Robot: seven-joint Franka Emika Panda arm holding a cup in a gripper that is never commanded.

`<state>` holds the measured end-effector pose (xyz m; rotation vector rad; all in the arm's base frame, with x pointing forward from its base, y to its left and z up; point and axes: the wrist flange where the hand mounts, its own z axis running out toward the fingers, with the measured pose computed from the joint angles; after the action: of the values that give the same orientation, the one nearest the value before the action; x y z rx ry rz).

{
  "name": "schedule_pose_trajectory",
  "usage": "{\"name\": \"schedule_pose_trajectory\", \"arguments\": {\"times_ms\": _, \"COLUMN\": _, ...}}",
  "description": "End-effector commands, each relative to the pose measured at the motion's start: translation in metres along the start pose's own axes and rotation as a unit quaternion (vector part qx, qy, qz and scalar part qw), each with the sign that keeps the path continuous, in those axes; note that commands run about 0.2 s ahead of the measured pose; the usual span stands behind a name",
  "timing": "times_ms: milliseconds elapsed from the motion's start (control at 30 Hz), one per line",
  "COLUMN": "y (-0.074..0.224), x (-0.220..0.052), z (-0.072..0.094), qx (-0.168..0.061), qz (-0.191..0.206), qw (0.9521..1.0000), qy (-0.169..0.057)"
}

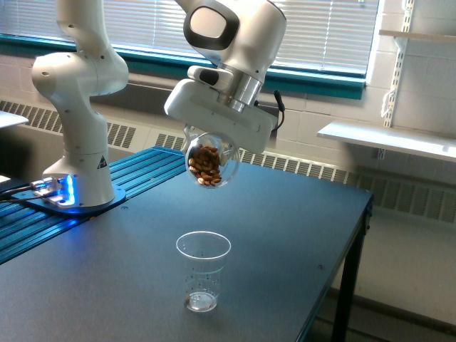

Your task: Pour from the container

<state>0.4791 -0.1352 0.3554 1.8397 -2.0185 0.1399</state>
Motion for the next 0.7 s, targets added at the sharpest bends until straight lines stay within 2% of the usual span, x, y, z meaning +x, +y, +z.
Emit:
{"name": "schedule_pose_trajectory", "arguments": {"times_ms": 33, "y": -0.0032, "x": 0.0002, "z": -0.0047, "qx": -0.005, "qz": 0.016, "qw": 0.9998, "qy": 0.003}}
{"name": "schedule_pose_trajectory", "arguments": {"times_ms": 400, "y": -0.0027, "x": -0.004, "z": -0.0066, "qx": -0.023, "qz": 0.033, "qw": 0.9991, "qy": 0.008}}
{"name": "schedule_pose_trajectory", "arguments": {"times_ms": 700, "y": -0.0035, "x": -0.0056, "z": -0.002, "qx": -0.027, "qz": 0.038, "qw": 0.9989, "qy": 0.006}}
